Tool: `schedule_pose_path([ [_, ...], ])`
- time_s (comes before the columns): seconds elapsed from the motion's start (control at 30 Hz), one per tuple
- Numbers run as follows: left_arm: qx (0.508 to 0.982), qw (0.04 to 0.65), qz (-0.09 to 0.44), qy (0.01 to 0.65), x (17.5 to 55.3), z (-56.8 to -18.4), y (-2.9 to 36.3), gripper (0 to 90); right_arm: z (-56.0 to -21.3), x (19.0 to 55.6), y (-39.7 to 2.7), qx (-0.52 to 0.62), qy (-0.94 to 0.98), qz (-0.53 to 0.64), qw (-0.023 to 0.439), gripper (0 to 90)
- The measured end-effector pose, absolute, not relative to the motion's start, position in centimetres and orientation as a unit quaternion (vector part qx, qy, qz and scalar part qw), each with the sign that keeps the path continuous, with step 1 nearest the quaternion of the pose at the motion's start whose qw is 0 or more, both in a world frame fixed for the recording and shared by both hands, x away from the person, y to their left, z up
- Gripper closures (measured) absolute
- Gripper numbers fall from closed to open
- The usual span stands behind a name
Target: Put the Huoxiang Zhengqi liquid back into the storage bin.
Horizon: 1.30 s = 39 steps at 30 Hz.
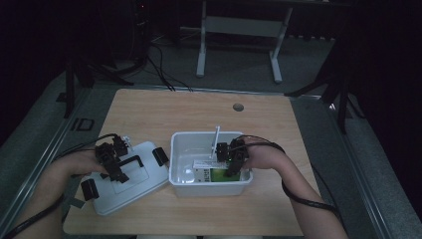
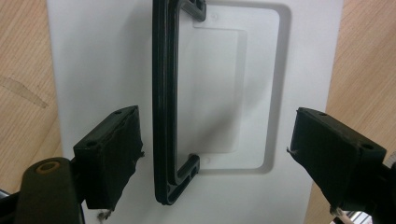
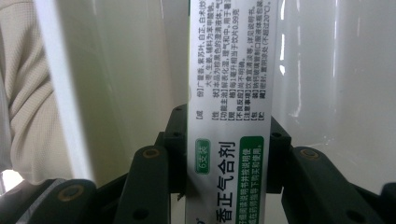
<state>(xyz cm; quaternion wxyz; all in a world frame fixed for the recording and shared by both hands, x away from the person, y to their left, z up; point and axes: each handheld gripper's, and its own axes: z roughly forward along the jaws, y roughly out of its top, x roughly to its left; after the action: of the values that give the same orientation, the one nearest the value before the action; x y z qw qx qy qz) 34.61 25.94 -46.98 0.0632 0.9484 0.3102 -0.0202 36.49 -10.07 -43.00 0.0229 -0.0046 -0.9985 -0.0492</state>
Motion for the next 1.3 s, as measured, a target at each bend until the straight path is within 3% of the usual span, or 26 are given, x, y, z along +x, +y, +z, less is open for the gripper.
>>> schedule_pose_path([
  [0.7,0.947,0.063,-0.022,0.313,34.6,-47.2,26.0,16.9,-44.9,36.8,-10.3,-0.016,-0.999,-0.031,0.033,61.0],
  [1.3,0.949,0.061,-0.023,0.308,34.6,-47.1,25.9,16.9,-42.2,36.6,-11.1,-0.028,-0.997,-0.064,0.033,51.0],
])
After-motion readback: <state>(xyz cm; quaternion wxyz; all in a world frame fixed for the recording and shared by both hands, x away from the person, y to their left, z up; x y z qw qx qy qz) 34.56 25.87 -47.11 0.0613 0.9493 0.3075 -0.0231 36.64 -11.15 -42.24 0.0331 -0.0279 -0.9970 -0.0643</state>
